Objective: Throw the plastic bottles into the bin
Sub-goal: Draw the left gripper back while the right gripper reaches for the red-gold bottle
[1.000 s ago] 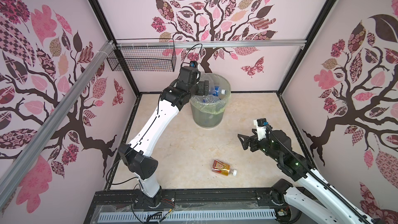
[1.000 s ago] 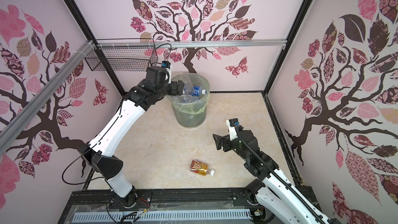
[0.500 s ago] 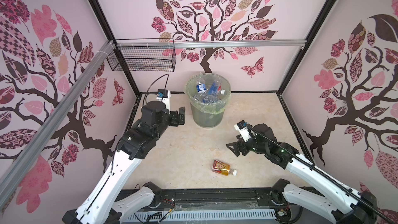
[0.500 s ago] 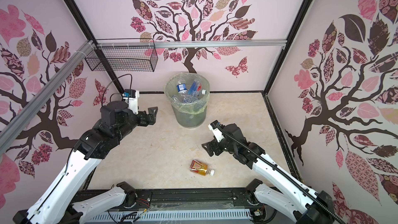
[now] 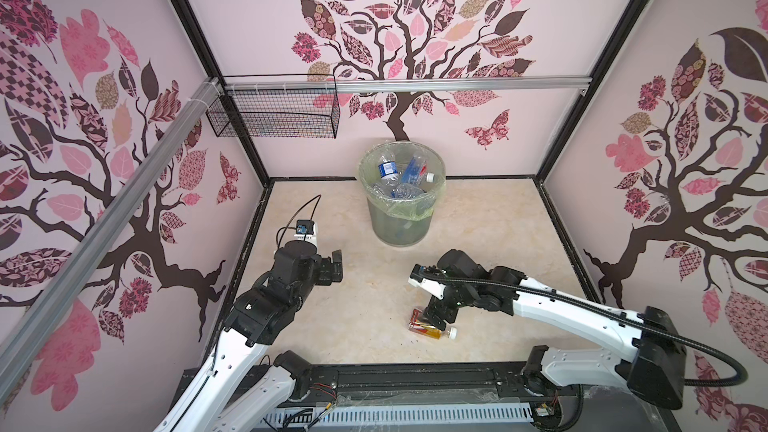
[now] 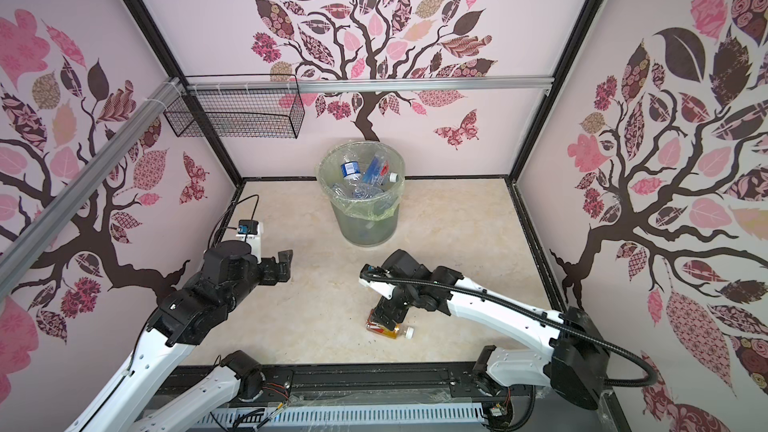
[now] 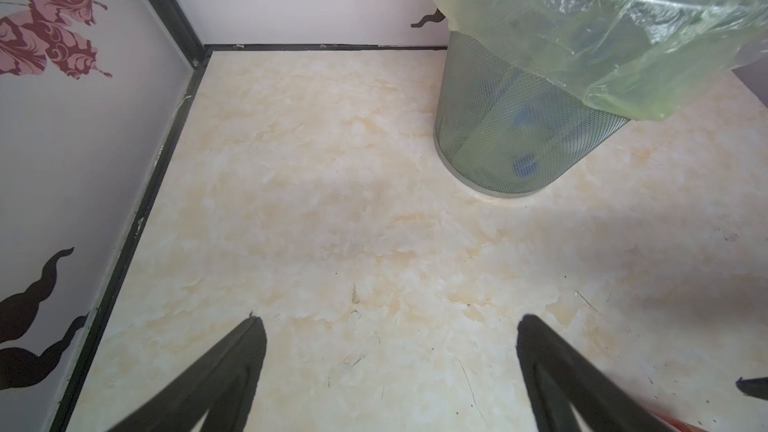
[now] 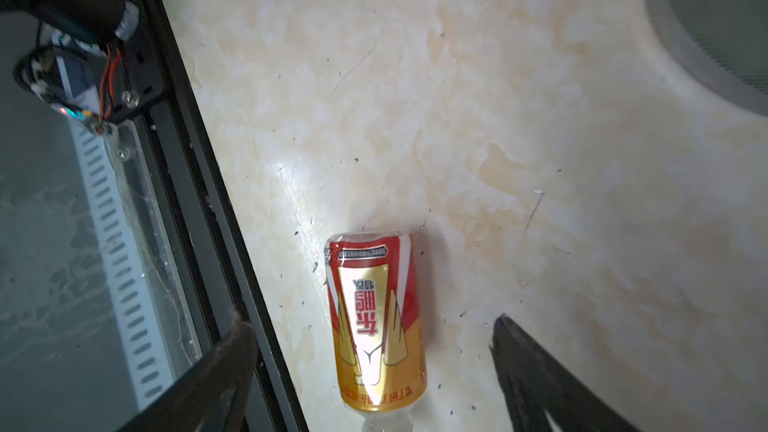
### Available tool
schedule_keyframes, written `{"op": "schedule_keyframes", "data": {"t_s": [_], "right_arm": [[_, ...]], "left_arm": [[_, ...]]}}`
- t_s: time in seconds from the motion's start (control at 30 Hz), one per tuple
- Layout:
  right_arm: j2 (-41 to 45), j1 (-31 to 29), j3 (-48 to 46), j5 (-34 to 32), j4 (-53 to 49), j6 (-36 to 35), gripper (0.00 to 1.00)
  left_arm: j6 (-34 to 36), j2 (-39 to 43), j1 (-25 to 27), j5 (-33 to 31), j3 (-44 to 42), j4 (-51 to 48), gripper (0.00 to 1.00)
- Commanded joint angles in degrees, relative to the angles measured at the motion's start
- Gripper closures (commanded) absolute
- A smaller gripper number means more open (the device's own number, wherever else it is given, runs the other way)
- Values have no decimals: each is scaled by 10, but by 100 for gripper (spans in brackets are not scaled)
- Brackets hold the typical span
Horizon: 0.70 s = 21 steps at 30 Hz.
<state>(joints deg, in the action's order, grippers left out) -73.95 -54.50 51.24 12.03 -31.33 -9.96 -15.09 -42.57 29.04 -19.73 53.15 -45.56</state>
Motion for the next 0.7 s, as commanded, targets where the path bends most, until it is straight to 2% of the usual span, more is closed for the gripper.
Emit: {"op": "schedule_keyframes", "data": {"t_s": [0.0, 0.2, 0.67], "right_arm": [[-57, -22, 24, -46, -51, -32, 9], [-120, -33, 27, -57, -45, -9, 15], [-180, -36, 20, -78, -9, 21, 26]], "left_arm": [[-5, 3, -4, 16, -22, 29, 2], [-6, 17, -6, 9, -29, 29, 2], [-10, 15, -10, 24, -30, 37, 2]]}}
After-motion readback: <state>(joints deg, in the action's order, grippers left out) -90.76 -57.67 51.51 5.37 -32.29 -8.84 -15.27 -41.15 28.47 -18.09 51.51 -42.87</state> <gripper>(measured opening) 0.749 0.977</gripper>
